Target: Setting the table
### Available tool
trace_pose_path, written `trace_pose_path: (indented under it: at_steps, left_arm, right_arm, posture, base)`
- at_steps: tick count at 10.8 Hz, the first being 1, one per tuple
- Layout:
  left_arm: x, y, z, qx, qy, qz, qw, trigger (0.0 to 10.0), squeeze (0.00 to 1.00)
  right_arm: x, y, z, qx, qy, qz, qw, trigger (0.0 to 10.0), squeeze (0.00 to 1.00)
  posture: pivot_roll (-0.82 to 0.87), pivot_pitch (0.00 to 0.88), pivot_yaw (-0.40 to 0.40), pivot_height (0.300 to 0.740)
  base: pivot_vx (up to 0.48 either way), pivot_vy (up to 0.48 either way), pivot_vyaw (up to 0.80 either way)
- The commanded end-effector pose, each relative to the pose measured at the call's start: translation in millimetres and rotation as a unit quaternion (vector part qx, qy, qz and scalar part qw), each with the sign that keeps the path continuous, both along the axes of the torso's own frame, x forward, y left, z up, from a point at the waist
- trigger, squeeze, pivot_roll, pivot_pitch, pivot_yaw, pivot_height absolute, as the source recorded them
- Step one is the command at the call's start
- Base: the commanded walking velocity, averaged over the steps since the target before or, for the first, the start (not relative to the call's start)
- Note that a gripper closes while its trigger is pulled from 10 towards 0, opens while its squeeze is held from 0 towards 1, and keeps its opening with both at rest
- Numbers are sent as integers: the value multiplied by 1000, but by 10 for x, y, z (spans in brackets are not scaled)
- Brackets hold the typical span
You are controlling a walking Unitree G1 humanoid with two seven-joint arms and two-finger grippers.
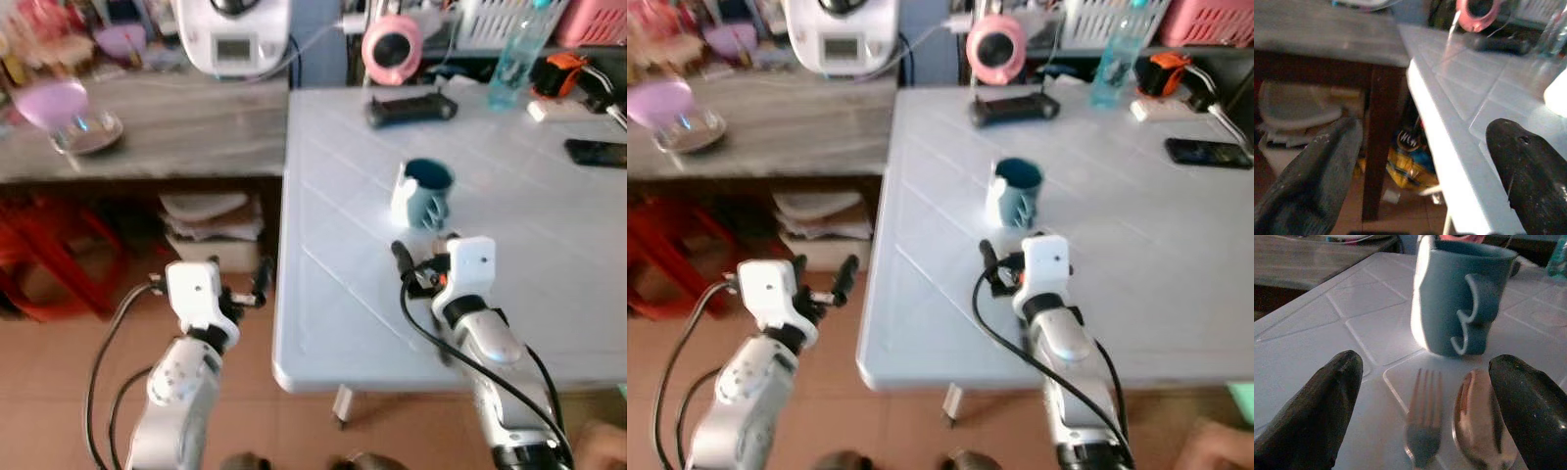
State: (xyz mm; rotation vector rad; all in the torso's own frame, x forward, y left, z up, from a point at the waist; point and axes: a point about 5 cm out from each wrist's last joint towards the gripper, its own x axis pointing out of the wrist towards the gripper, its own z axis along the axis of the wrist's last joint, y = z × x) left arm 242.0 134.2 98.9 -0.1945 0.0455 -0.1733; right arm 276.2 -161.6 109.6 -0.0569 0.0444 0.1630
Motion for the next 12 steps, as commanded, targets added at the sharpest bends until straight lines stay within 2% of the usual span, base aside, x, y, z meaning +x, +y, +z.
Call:
trace_pose_path:
  at_steps: [1,4,6,8,9,11,12]
  left_arm:
    - [-1,23,18,3,-4,8,1000,10000,0]
    - [21,49,26,4,-9,19,1000,10000,0]
    - [22,65,20,10,-8,21,1000,10000,0]
    - [17,70,14,15,-6,21,1000,10000,0]
    - [8,77,12,17,-6,20,1000,10000,0]
    - [-12,91,8,18,-4,19,1000,10000,0]
    - [-15,95,7,19,-3,17,1000,10000,0]
  right_arm:
    - [20,44,61,0,-10,12,1000,10000,0]
    - [46,74,78,-1,-12,16,1000,10000,0]
    - [99,156,76,5,-6,35,999,10000,0]
    - [143,334,19,27,30,78,996,10000,0]
    - [126,369,-45,25,50,77,995,10000,0]
    - [57,337,-119,24,67,69,995,10000,0]
    - [44,262,-112,21,68,54,996,10000,0]
  posture:
    - [-31,88,17,740]
    - [-31,85,17,740]
    - [-28,87,19,740]
    - [-22,95,20,740]
    - [-17,98,19,740]
    - [-14,105,20,740]
    - [-16,106,21,740]
  base:
    - [0,0,0]
    - [0,0,0]
    - [0,0,0]
    - [0,0,0]
    - [0,0,0]
    - [0,0,0]
    - [0,0,0]
